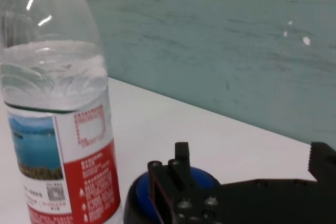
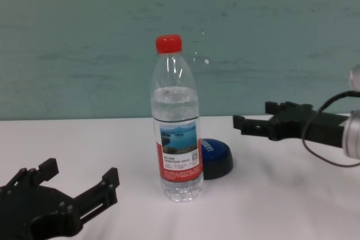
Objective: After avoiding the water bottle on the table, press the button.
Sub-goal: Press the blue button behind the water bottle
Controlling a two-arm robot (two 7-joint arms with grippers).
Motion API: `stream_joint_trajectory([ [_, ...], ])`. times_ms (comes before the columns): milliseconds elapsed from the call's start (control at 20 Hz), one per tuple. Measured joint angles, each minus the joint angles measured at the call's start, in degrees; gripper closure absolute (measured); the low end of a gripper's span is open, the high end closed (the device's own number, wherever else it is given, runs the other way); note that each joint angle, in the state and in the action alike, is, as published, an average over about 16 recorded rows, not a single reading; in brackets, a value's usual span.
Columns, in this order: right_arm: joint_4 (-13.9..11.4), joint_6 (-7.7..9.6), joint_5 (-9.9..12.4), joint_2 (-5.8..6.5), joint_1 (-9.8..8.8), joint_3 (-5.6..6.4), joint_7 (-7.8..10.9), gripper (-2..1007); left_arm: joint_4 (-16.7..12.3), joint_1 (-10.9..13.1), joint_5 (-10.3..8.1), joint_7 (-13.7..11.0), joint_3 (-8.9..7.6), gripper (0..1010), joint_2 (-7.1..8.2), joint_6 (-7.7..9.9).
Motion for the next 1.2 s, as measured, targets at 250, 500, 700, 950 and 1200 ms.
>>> stream_joint_trajectory([
  [250,1.37,-0.16,-0.24,-0.74,1.4,-0.38,0.36,1,0.0,0.0,0.0,0.0,0.0,10,0.0,0.0],
  [500,2.83,-0.39,-0.3,-1.39,2.67,-0.48,0.58,1,0.0,0.0,0.0,0.0,0.0,10,0.0,0.0],
  [700,4.22,-0.63,-0.32,-1.89,3.69,-0.5,0.77,1,0.0,0.0,0.0,0.0,0.0,10,0.0,0.0],
  [950,6.13,-0.95,-0.44,-2.59,4.89,-0.64,1.07,1,0.0,0.0,0.0,0.0,0.0,10,0.0,0.0],
  [1200,8.23,-1.3,-0.72,-3.36,6.0,-0.9,1.38,1,0.0,0.0,0.0,0.0,0.0,10,0.0,0.0],
])
